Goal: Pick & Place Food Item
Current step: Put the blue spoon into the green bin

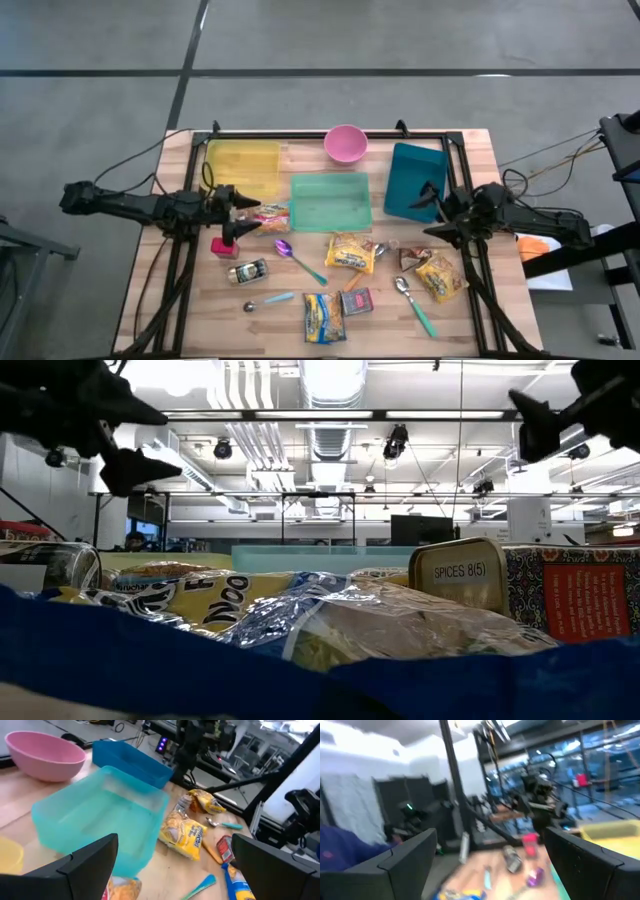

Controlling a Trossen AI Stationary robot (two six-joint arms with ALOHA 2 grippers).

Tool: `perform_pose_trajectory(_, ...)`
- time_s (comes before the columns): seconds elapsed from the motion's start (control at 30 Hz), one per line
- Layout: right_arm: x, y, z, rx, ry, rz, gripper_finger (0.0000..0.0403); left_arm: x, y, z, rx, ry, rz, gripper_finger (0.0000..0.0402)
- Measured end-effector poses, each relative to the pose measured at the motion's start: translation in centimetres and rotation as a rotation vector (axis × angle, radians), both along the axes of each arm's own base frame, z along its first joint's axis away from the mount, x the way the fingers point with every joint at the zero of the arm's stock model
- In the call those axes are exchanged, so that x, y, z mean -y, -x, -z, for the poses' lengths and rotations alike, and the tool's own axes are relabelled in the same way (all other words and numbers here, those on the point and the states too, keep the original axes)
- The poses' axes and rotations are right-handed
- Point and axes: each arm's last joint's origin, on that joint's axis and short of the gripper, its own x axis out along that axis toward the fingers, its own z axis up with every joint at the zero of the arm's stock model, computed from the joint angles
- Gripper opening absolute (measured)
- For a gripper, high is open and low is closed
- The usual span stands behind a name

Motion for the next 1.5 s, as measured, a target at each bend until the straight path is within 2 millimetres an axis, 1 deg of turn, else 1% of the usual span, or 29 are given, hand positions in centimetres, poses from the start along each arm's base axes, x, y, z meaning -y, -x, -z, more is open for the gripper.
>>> perform_pose_trajectory(0.1, -0.2, 0.2, -0.4, 0.049, 0.036, -0.074, 0.0364, 0.3, -0.7, -0.7, -0.027, -0.01, 0.079, 0.0397)
perform_pose_trajectory(0.2, -0.4, 0.4, -0.6, 0.078, 0.088, -0.13, 0.0364, 0.5, -1.5, -1.3, -0.058, -0.028, 0.11, 0.0397)
perform_pose_trajectory(0.4, -0.4, 0.4, -0.6, 0.075, 0.088, -0.122, 0.0364, 0.8, -3.4, -2.8, -0.162, -0.08, 0.149, 0.0397)
perform_pose_trajectory(0.47, -0.3, 0.3, -0.6, 0.071, 0.053, -0.081, 0.0364, 1.0, -4.2, -3.1, -0.204, -0.09, 0.169, 0.0397)
perform_pose_trajectory(0.53, -0.1, 0.2, -0.6, 0.061, -0.011, -0.028, 0.0364, 1.1, -5.0, -3.3, -0.254, -0.101, 0.189, 0.0397)
perform_pose_trajectory(0.63, 0.0, 0.1, -0.5, 0.036, -0.022, -0.023, 0.0364, 1.4, -6.2, -3.1, -0.346, -0.113, 0.22, 0.0397)
perform_pose_trajectory(0.8, 0.2, -0.5, 0.1, -0.026, -0.042, 0.016, 0.0364, 1.8, -8.0, -2.0, -0.533, -0.128, 0.266, 0.0397)
perform_pose_trajectory(0.9, 0.4, -1.0, 0.5, -0.09, -0.063, 0.048, 0.0364, 2.1, -8.8, -1.5, -0.608, -0.132, 0.281, 0.0397)
perform_pose_trajectory(0.97, 0.5, -1.4, 0.1, -0.147, -0.063, 0.061, 0.0364, 2.2, -9.2, -1.4, -0.621, -0.138, 0.287, 0.0397)
perform_pose_trajectory(1.03, 0.5, -1.8, -1.2, -0.194, -0.038, 0.075, 0.0364, 2.2, -9.5, -1.4, -0.622, -0.15, 0.293, 0.0397)
perform_pose_trajectory(1.17, 0.7, -2.4, -4.6, -0.32, 0.06, 0.107, 0.0364, 2.2, -9.6, -1.9, -0.592, -0.158, 0.299, 0.0397)
perform_pose_trajectory(1.27, 1.0, -2.6, -5.7, -0.478, 0.076, 0.191, 0.0364, 2.4, -9.6, -2.0, -0.582, -0.125, 0.348, 0.0397)
perform_pose_trajectory(1.33, 1.1, -2.7, -5.9, -0.574, 0.073, 0.228, 0.0364, 2.6, -9.8, -1.6, -0.601, -0.07, 0.379, 0.0397)
perform_pose_trajectory(1.4, 1.2, -2.8, -5.9, -0.661, 0.052, 0.229, 0.0364, 2.7, -10.0, -1.1, -0.629, -0.021, 0.399, 0.0397)
perform_pose_trajectory(1.5, 1.2, -2.9, -6.1, -0.758, 0.015, 0.225, 0.0364, 3.0, -10.3, -0.4, -0.666, -0.019, 0.432, 0.0397)
